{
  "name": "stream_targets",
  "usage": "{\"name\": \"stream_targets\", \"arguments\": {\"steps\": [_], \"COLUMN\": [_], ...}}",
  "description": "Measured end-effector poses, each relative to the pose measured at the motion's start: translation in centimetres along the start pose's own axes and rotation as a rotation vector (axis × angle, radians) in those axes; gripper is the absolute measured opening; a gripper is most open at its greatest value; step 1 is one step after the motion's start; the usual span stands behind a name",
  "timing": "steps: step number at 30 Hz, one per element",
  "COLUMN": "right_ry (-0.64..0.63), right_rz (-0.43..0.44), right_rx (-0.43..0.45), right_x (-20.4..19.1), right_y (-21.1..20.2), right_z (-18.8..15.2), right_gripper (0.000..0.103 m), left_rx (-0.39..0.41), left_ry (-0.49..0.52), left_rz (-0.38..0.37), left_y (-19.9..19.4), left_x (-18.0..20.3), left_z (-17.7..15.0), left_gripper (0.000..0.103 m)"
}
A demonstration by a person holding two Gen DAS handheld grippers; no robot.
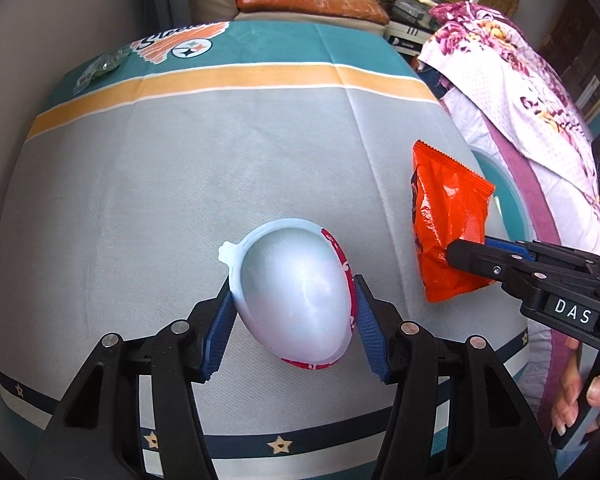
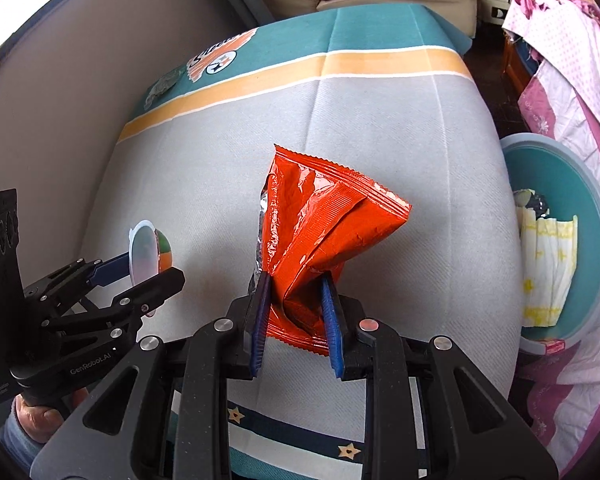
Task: Collect trash
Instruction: 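Carry the white cup and red snack bag over the teal bin with both tools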
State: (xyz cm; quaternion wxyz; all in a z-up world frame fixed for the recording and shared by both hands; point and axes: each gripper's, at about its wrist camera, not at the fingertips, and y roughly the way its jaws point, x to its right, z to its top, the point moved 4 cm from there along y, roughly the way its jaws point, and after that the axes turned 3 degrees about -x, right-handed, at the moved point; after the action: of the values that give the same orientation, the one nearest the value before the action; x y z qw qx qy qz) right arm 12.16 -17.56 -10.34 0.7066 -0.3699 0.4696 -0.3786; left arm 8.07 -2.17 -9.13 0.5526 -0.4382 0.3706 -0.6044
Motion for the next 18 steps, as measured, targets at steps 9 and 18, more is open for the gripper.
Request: {"name": "stream_targets", "arguments": {"steps": [9,18], "right_ry": [0.06,0.117], "right_rz": [0.003,-0.013], "right_rx": [0.078,0.141], "right_x": [4.5,9.1], "right_y": [-3.3,-6.4], "right_z": [-1.6,-3.3], "right_gripper": [0.024,0.024], "left_rx": [-0.013,-0.017], "left_ry": [0.079,0.168], "left_rz": [0.006,0.001], "left_y": [0.3,0.9], "left_x": [5.0,10.0], "left_z": [0.2,0.8], "left_gripper": [0.057,0.057]}}
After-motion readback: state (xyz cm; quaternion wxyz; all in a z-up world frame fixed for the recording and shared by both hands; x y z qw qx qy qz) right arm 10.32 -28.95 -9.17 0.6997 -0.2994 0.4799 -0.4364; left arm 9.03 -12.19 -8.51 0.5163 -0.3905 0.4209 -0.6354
